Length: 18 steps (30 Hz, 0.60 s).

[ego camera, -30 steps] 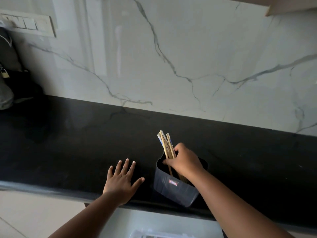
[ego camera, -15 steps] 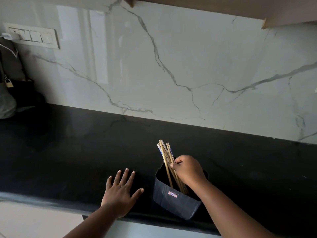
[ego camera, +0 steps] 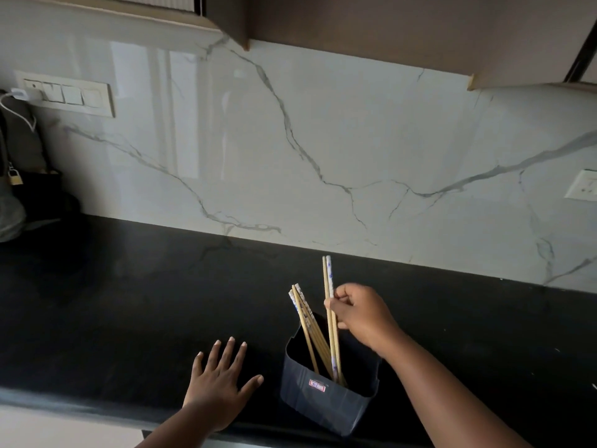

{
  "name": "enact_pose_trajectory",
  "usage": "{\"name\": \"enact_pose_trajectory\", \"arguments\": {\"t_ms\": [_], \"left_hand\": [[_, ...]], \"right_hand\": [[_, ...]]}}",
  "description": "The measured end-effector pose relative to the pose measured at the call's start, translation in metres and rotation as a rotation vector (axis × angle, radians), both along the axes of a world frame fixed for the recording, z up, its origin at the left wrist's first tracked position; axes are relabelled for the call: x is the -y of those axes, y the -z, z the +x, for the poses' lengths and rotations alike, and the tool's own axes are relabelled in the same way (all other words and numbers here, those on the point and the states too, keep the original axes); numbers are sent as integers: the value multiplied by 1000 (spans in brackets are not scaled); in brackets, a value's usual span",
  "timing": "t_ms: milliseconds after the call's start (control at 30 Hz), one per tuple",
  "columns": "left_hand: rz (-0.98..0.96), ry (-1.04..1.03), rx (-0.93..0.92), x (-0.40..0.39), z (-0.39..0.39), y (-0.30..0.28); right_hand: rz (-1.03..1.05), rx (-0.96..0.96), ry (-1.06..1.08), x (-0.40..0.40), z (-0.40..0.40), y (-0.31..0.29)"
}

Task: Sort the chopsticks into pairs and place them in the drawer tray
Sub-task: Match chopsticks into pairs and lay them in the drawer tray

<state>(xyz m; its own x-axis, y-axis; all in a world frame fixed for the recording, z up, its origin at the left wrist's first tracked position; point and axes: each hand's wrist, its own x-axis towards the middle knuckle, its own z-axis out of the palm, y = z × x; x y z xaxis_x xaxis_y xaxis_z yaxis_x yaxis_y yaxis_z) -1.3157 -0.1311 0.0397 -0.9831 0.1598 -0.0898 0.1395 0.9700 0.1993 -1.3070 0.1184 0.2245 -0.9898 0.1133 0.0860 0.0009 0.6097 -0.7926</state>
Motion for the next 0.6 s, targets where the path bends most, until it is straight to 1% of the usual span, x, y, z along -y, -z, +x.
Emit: {"name": "enact_pose_trajectory", "arguments": {"t_ms": [100, 167, 200, 267, 333, 367, 400, 433, 467, 533, 567, 600], "left_hand": [[-20, -12, 110, -3, -5, -10], [41, -37, 114, -8, -12, -31], [101, -50, 45, -11, -16, -46], [294, -29, -227, -19, -18, -84], [564, 65, -505, -30, -16, -130], [680, 136, -563, -36, -13, -156], [771, 203, -553, -43, -8, -181], [841, 275, -500, -48, -2, -203], [867, 349, -456, -52, 4, -221], [809, 459, -484, -59, 9, -246], [805, 481, -492, -60, 11, -253], [844, 475, -465, -61, 13, -259]], "right_hand": [[-190, -104, -44, -5, 2, -40], [-302, -155, -70, -5, 4, -67], [-336, -175, -82, -5, 5, -80], [-379, -204, -110, -2, 7, -101], [-404, -223, -138, 2, 9, -117], [-414, -230, -148, 5, 9, -123], [-426, -237, -154, 7, 11, -128], [-437, -245, -158, 10, 12, -132], [-447, -254, -161, 13, 13, -135], [-455, -274, -169, 18, 15, -139], [-451, -284, -172, 19, 16, -140], [-444, -292, -173, 20, 17, -141]]}}
